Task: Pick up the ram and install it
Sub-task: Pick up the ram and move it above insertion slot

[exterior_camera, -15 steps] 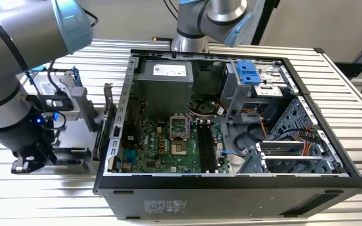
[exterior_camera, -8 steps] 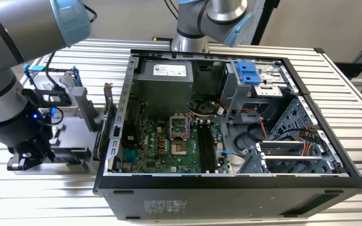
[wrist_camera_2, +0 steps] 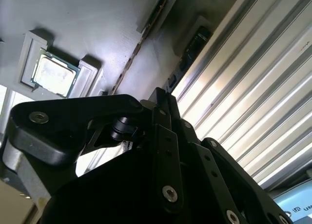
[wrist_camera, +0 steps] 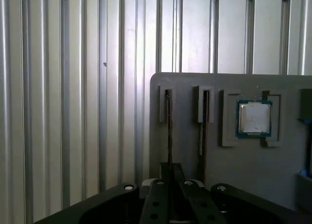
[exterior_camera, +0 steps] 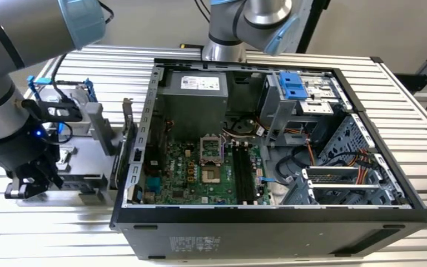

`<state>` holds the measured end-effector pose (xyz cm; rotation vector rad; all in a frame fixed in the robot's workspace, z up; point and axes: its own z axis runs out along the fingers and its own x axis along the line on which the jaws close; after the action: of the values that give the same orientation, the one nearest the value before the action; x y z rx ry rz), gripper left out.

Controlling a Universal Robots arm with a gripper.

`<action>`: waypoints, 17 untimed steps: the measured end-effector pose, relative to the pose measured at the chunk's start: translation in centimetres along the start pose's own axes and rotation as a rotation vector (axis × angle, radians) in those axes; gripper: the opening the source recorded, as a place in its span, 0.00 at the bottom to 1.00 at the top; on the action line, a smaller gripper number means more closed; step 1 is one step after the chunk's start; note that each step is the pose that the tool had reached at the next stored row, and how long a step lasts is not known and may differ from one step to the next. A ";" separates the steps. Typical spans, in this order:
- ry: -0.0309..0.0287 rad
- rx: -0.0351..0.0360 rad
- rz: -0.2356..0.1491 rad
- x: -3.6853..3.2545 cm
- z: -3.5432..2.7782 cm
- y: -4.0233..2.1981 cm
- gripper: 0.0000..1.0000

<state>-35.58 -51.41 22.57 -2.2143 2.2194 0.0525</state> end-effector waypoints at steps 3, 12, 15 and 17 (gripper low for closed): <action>0.0000 0.0000 0.003 -0.01 -0.44 0.01 0.00; -0.0013 0.0004 0.016 -0.06 -2.15 0.04 0.00; -0.0012 0.0004 0.016 -0.08 -2.75 0.06 0.00; -0.0012 0.0003 0.016 -0.09 -3.14 0.06 0.00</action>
<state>-35.58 -51.41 25.72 -2.1960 2.2364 0.0535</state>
